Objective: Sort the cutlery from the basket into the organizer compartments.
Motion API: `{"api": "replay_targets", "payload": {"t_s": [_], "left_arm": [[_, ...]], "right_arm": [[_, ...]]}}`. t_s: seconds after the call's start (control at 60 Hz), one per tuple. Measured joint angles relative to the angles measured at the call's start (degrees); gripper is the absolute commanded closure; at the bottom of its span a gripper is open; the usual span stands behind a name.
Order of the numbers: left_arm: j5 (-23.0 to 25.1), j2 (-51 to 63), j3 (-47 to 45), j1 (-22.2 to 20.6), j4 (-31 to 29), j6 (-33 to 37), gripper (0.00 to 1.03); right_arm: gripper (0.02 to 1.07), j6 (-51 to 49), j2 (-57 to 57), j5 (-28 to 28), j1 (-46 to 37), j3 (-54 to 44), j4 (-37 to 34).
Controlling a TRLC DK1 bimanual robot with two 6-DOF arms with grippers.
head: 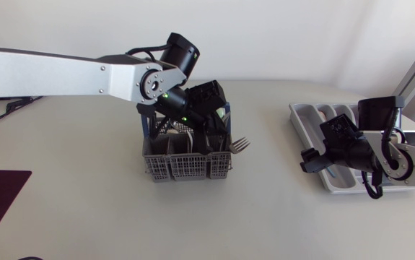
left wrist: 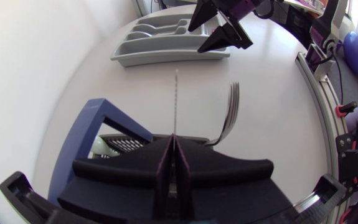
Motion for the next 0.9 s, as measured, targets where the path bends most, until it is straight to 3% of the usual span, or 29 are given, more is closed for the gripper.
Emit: {"api": "replay_targets", "payload": {"t_s": [0.567, 0.9], "left_arm": [[2.49, -7.19, 8.0, 1.22, -8.9, -6.01, 1.0], [2.49, -14.86, 10.47, 2.29, -13.73, -8.46, 1.0]], "right_arm": [[0.21, 0.0, -6.99, 1.03, 3.52, -0.68, -2.82], [0.2, 0.17, -19.1, 1.01, 9.35, -0.39, -11.3]]}}
